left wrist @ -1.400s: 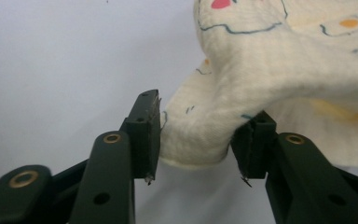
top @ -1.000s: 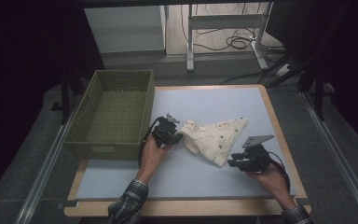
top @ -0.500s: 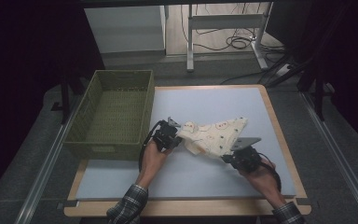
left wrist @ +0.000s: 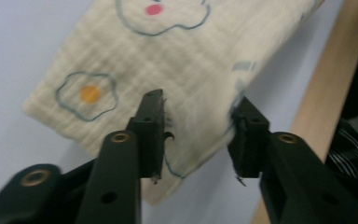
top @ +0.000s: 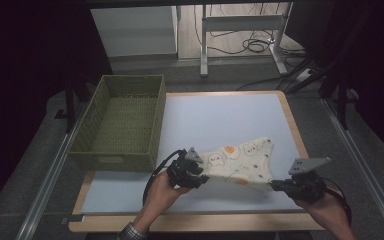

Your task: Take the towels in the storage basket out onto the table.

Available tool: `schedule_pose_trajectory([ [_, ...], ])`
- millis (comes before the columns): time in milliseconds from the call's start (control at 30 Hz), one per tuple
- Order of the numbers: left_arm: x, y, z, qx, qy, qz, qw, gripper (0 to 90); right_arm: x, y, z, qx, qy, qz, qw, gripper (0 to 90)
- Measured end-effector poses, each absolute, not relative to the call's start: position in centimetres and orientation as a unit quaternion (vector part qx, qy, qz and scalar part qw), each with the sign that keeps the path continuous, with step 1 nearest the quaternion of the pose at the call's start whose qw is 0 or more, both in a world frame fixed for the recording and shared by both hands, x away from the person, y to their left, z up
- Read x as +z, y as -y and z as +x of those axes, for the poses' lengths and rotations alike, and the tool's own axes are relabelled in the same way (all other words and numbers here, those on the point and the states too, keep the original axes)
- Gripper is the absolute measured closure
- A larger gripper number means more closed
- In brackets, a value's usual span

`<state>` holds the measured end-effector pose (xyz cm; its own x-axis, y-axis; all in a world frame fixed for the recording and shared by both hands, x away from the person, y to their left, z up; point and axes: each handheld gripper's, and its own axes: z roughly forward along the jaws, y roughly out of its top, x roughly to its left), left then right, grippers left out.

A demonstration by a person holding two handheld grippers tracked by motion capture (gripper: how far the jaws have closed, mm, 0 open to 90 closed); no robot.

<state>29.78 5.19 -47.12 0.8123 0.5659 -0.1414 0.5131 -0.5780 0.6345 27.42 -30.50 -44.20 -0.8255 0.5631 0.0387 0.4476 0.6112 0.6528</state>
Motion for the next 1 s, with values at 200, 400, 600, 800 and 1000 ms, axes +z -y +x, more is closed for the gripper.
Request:
schedule_pose_trajectory([
  [200,-47.8,-6.7,29.1,0.027,-0.31,0.89,0.334,48.0,-46.1,32.7,26.5,0.322,-0.892,0.309,0.073,80.0],
  [400,-47.5,-7.7,30.9,0.05,-0.34,0.878,0.333,47.7,-45.9,33.8,27.9,0.325,-0.882,0.329,0.09,73.8],
  [600,-48.2,-6.1,35.0,0.055,-0.346,0.874,0.336,52.5,-46.8,33.5,31.7,0.336,-0.868,0.351,0.106,73.2],
  [800,-48.8,-4.2,39.0,0.069,-0.344,0.872,0.34,57.1,-47.7,32.4,37.0,0.337,-0.855,0.375,0.119,73.4],
  [1000,-49.2,-2.2,41.8,0.077,-0.34,0.877,0.329,62.8,-48.1,31.8,40.0,0.332,-0.847,0.39,0.145,73.4],
])
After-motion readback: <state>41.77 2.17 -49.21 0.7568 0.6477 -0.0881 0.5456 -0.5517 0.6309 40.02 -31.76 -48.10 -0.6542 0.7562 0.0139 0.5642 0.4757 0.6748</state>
